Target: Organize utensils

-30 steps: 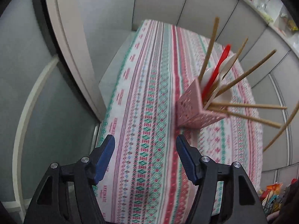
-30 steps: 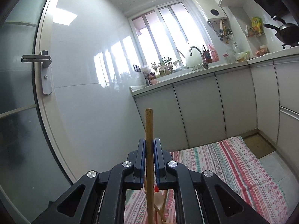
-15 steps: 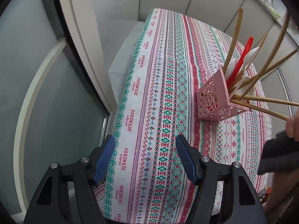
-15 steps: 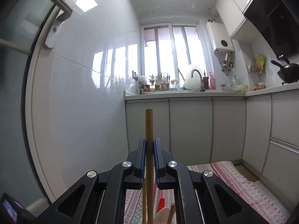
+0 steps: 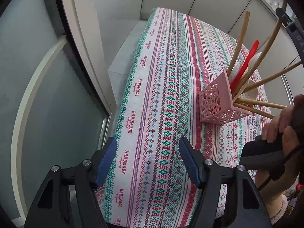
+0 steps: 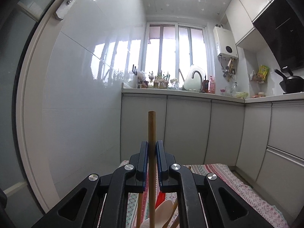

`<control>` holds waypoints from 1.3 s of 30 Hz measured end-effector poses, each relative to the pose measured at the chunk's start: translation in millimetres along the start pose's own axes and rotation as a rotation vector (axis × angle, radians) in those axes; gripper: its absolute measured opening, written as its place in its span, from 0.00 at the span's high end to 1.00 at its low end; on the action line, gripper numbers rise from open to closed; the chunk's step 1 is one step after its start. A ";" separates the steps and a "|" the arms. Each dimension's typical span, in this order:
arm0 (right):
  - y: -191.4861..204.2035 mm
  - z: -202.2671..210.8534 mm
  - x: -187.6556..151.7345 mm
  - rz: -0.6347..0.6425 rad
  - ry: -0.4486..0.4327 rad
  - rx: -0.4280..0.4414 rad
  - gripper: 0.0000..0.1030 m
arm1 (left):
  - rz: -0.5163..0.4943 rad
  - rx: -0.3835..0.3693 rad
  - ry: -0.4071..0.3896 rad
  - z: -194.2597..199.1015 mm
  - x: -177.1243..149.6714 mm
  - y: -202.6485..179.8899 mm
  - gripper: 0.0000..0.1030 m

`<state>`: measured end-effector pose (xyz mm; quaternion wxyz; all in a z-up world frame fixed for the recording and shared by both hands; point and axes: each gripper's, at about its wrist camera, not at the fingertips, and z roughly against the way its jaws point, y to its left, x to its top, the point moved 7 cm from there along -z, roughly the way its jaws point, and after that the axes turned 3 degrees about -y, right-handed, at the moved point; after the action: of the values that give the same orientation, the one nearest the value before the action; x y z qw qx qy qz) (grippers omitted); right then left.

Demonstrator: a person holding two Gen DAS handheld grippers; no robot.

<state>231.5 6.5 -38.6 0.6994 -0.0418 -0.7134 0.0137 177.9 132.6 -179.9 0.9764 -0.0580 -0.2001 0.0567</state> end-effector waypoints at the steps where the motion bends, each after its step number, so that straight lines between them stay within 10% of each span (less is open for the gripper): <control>1: 0.8 1.5 -0.7 0.008 -0.005 -0.002 0.92 | 0.002 -0.001 0.000 -0.3 0.0 0.1 0.32; 13: -17.9 5.4 -2.8 -0.092 0.069 0.039 0.78 | 0.013 -0.008 0.002 -0.4 -0.1 -0.4 0.32; 29: -81.3 71.8 58.7 -0.086 0.190 0.129 0.17 | -0.048 -0.049 -0.136 39.8 1.9 -31.6 0.32; 39: -160.4 137.0 53.3 -0.070 0.433 0.045 0.00 | -0.137 -0.006 -0.308 118.5 -25.7 -87.7 0.02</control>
<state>87.2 -143.8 24.0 0.8371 -0.0032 -0.5470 -0.0041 115.1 53.3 -69.6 0.9355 -0.0378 -0.3512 -0.0024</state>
